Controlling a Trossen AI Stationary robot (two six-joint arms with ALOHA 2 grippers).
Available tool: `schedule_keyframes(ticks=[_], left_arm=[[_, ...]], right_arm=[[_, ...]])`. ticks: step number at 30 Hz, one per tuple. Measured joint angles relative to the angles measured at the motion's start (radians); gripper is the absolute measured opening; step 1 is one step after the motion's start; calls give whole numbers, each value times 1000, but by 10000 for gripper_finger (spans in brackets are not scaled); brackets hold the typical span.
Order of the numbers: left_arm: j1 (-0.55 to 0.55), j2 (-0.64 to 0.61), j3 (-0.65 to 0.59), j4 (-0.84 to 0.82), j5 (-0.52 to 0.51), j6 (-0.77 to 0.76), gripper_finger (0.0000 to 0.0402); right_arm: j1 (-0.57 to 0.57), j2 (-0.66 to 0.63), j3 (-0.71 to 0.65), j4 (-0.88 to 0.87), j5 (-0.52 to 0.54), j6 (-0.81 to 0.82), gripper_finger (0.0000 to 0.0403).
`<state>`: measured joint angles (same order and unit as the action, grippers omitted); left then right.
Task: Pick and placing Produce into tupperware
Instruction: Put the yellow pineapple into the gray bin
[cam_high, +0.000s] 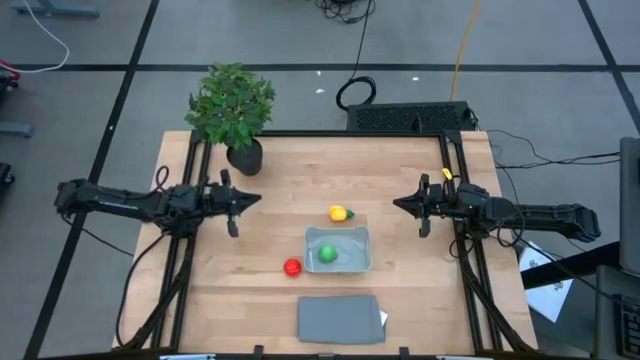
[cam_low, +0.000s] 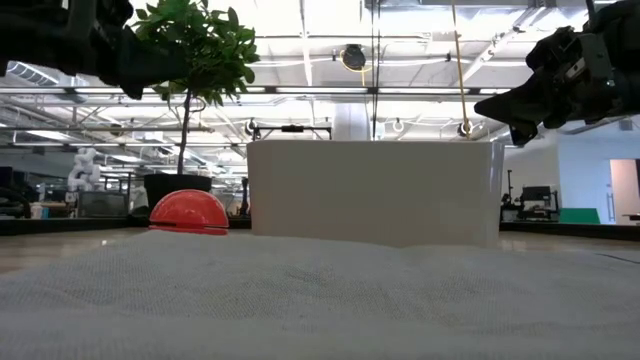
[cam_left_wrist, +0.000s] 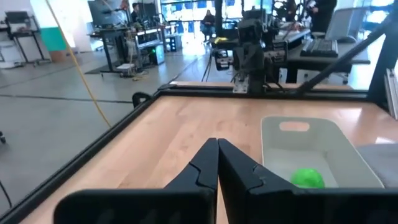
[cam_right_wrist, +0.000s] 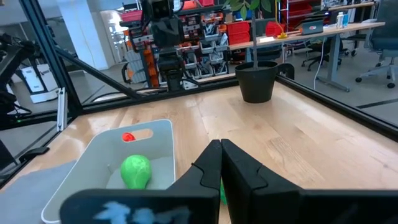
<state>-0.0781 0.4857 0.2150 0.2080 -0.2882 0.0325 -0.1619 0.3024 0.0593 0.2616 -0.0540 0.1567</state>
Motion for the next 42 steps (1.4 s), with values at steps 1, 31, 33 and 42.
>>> schedule_keyframes(ticks=[1,31,33,42], left_arm=[[-5,-4,-8,8,0,17,11],[-16,-141,-33,-86,56,63,15],[-16,-141,-33,-86,55,63,15],[-16,-141,-33,-79,51,131,15]], right_arm=[[0,0,0,1,0,-1,0],[0,0,0,19,-3,7,0],[0,1,0,19,-3,7,0],[-57,108,65,33,1,21,0]])
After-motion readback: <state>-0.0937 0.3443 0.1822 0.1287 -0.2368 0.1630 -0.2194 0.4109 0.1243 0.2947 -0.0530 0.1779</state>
